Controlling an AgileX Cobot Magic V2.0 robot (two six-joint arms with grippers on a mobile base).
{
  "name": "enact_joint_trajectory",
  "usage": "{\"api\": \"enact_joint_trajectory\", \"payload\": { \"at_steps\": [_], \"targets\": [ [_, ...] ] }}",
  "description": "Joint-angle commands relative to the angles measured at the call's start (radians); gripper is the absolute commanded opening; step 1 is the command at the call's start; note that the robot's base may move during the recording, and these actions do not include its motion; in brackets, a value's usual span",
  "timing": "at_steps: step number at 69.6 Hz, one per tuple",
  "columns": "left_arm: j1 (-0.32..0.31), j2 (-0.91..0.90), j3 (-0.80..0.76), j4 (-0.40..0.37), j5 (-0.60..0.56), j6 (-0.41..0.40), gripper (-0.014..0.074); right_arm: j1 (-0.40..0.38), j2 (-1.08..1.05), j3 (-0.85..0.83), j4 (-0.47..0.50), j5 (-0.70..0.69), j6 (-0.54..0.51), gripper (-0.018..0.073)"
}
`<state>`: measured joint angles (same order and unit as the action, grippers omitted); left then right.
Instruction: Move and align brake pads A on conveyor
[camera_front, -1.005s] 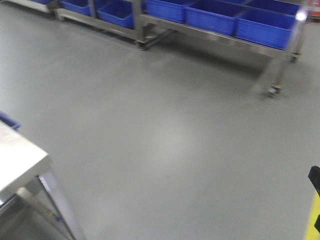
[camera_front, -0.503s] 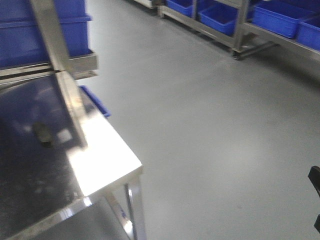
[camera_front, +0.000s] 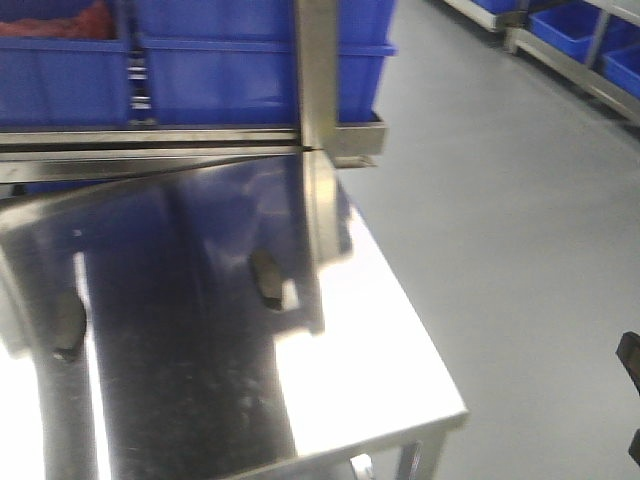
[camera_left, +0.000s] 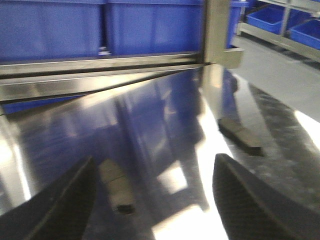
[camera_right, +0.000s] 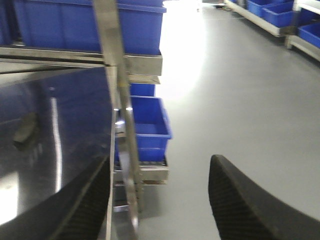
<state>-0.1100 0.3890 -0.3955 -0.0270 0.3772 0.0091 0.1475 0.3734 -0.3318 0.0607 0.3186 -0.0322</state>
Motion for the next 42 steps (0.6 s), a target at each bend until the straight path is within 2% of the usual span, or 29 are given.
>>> {"api": "enact_joint_trajectory", "payload": {
  "at_steps": [1,42],
  "targets": [
    [-0.003,0.005,-0.025,-0.002,-0.071,-0.002,0.0491,-0.004,0.005,-0.027,-0.002,-0.076,-0.004,0.0413],
    [-0.003,0.005,-0.025,-0.002,-0.071,-0.002,0.0491,-0.004,0.005,-0.027,-0.002,-0.076,-0.004,0.0413]
  ]
}}
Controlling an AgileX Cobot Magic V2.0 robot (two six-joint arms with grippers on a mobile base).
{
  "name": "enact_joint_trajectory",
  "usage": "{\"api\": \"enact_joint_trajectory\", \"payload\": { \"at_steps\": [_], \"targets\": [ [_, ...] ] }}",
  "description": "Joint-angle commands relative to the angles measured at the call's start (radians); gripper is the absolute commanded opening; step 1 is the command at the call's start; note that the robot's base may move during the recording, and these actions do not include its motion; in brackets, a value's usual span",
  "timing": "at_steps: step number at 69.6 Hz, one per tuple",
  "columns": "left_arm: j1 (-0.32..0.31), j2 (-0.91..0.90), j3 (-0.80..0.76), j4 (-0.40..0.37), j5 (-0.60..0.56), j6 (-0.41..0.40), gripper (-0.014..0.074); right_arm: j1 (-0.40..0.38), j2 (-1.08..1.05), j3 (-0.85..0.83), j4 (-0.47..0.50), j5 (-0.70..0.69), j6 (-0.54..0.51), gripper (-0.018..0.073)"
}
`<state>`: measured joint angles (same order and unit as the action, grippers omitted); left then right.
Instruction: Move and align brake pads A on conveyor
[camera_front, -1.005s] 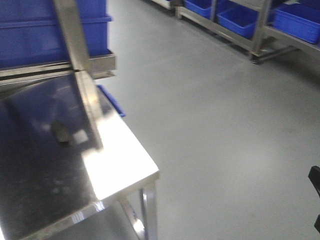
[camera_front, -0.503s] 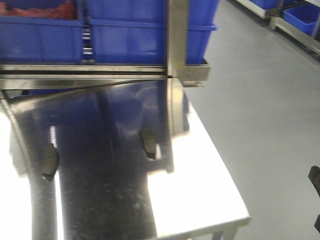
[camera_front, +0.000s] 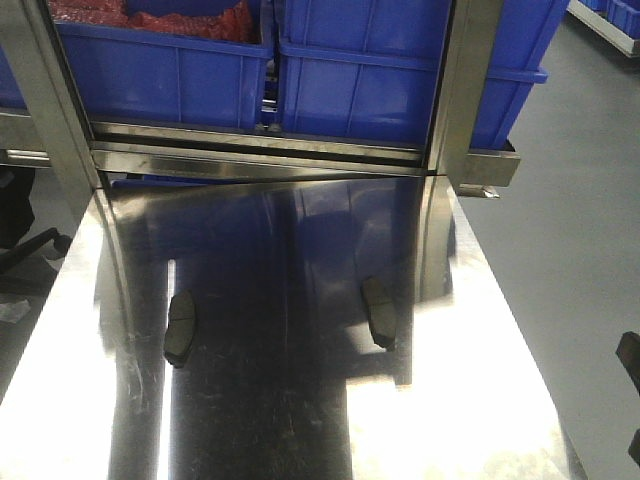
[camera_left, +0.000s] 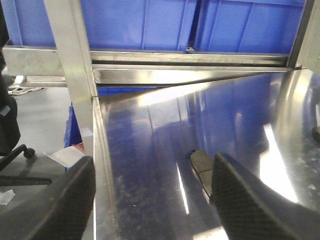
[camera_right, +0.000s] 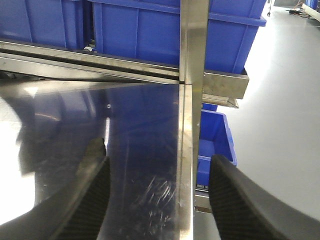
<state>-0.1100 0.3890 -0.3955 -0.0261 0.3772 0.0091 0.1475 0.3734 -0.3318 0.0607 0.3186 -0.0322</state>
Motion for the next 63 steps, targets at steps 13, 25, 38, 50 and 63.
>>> {"api": "enact_joint_trajectory", "payload": {
  "at_steps": [13,25,38,50,63],
  "targets": [
    [-0.003,0.005,-0.025,-0.003,-0.071,-0.002,0.0491,-0.004,0.005,-0.027,-0.002,-0.076,-0.004,0.0413],
    [-0.003,0.005,-0.025,-0.003,-0.071,-0.002,0.0491,-0.004,0.005,-0.027,-0.002,-0.076,-0.004,0.0413],
    [-0.003,0.005,-0.025,-0.003,-0.071,-0.002,0.0491,-0.004,0.005,-0.027,-0.002,-0.076,-0.004,0.0413],
    [-0.003,0.005,-0.025,-0.003,-0.071,-0.002,0.0491,-0.004,0.005,-0.027,-0.002,-0.076,-0.004,0.0413],
    [-0.003,0.005,-0.025,-0.003,-0.071,-0.002,0.0491,-0.004,0.005,-0.027,-0.002,-0.076,-0.004,0.0413]
  ]
}}
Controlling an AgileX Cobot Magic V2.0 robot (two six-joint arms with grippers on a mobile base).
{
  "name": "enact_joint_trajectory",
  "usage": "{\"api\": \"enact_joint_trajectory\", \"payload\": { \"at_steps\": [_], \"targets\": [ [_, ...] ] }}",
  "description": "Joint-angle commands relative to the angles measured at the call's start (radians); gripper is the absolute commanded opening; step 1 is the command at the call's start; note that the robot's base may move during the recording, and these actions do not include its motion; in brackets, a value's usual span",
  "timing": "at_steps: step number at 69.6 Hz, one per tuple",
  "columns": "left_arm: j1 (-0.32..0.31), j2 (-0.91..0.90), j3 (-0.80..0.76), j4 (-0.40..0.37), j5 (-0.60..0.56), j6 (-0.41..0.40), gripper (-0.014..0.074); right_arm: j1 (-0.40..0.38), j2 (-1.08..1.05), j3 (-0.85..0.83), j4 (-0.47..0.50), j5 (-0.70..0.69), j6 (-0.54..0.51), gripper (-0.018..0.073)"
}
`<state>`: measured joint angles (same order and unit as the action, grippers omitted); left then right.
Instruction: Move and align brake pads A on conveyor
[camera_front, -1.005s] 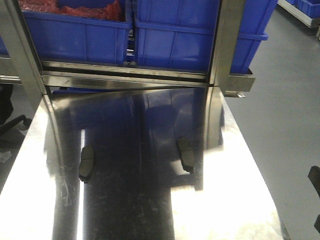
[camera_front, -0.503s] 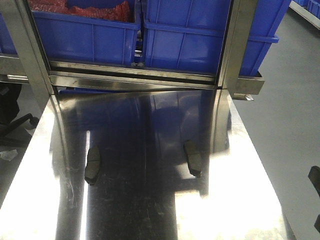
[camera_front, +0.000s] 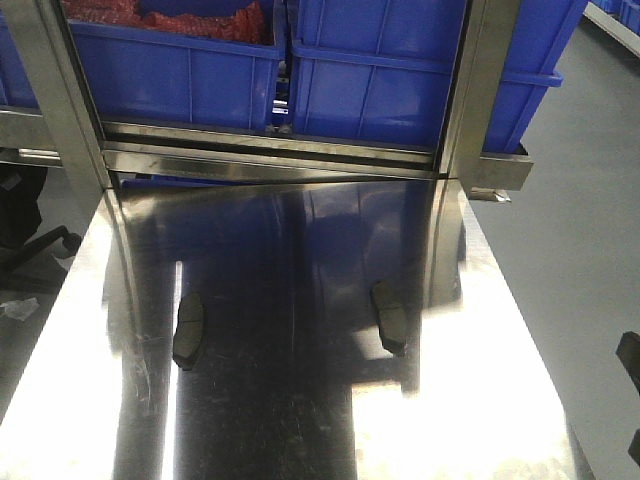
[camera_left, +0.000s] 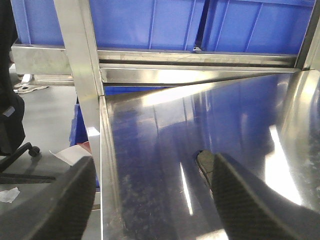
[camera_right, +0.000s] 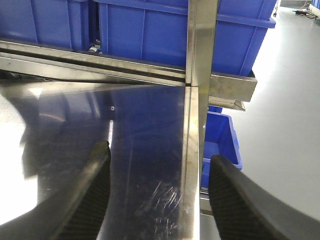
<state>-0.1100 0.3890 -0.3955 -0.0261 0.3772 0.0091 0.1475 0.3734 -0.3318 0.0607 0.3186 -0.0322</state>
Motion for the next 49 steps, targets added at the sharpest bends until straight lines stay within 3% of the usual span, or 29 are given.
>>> {"api": "enact_joint_trajectory", "payload": {
  "at_steps": [1,49],
  "targets": [
    [-0.003,0.005,-0.025,-0.003,-0.071,-0.002,0.0491,-0.004,0.005,-0.027,-0.002,-0.076,-0.004,0.0413],
    [-0.003,0.005,-0.025,-0.003,-0.073,-0.002,0.0491,-0.004,0.005,-0.027,-0.002,-0.076,-0.004,0.0413]
  ]
}}
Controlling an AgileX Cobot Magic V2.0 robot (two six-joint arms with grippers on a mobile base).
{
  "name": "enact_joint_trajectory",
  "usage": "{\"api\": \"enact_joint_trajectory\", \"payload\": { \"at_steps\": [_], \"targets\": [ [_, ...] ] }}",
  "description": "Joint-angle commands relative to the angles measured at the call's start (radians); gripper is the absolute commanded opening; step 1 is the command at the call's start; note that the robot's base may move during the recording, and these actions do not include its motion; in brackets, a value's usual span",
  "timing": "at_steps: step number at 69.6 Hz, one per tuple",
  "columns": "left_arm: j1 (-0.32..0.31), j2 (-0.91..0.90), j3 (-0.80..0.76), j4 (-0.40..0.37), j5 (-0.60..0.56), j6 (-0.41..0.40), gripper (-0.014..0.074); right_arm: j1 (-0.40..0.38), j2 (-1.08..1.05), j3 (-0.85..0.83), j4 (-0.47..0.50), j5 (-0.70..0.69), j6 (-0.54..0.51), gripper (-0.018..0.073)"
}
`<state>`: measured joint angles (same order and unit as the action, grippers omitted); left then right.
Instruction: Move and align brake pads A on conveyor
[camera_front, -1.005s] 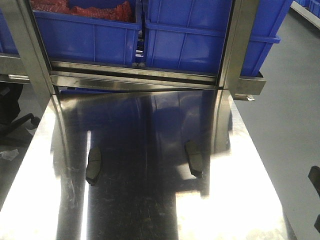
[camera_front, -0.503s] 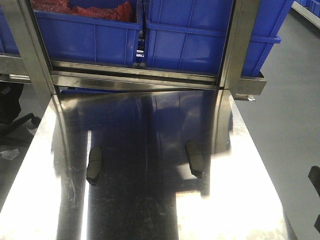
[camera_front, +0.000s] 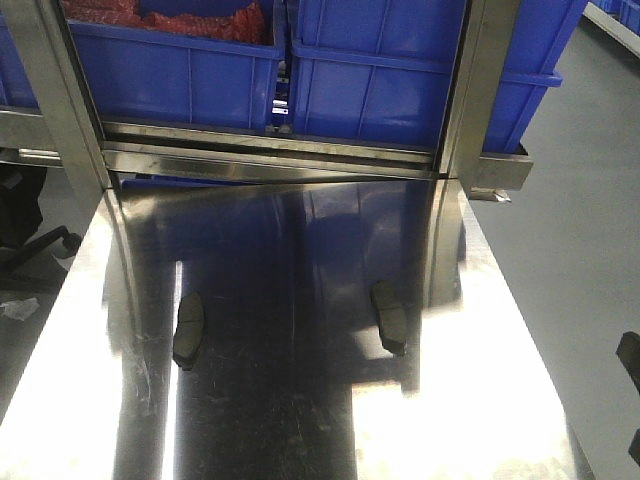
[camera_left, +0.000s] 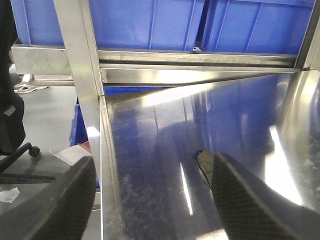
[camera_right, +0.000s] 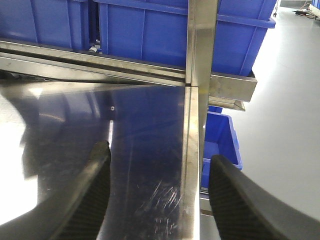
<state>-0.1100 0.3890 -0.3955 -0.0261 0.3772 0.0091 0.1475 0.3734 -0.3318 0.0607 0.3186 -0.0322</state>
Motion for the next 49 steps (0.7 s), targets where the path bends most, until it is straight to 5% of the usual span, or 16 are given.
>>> {"api": "enact_joint_trajectory", "payload": {
  "at_steps": [1,49],
  "targets": [
    [-0.003,0.005,-0.025,-0.003,-0.073,-0.002,0.0491,-0.004,0.005,-0.027,-0.002,-0.076,-0.004,0.0413],
    [-0.003,0.009,-0.03,-0.046,-0.086,-0.009,0.0483,-0.004,0.005,-0.027,-0.002,-0.076,-0.004,0.0413]
  ]
}}
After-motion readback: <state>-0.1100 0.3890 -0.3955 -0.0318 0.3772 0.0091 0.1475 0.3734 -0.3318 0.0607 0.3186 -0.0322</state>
